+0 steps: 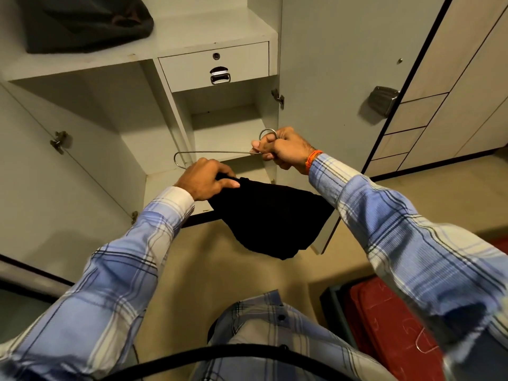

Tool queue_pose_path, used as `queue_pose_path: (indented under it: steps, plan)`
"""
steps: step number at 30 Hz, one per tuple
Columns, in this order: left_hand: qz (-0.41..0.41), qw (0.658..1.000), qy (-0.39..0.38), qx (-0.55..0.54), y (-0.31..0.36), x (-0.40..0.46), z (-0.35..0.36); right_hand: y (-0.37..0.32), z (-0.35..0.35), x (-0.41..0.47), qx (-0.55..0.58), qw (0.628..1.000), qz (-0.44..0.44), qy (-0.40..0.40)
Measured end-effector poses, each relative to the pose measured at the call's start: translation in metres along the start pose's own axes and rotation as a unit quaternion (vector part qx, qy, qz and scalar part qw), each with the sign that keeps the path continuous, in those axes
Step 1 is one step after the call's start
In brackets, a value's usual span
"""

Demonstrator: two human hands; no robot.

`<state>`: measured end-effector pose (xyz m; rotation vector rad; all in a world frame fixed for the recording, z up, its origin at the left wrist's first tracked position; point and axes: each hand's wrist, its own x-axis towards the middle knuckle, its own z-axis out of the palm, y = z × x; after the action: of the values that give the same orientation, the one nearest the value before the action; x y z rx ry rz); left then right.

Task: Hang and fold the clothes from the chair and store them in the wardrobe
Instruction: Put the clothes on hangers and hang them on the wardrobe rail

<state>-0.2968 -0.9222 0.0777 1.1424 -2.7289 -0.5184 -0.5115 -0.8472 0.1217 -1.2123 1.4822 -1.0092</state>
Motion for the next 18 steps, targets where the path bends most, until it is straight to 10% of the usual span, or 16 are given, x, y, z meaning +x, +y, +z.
queue_pose_path:
  steps: [10, 18]
  plan:
    - [-0.066, 0.94, 0.328, -0.063, 0.026, -0.003, 0.023, -0.007, 0.002, -0.006, 0.011, 0.999, 0.004, -0.03]
    - [-0.099, 0.981, 0.134, 0.103, 0.024, 0.013, 0.008, -0.001, 0.004, -0.008, 0.01, 1.0, 0.004, -0.015]
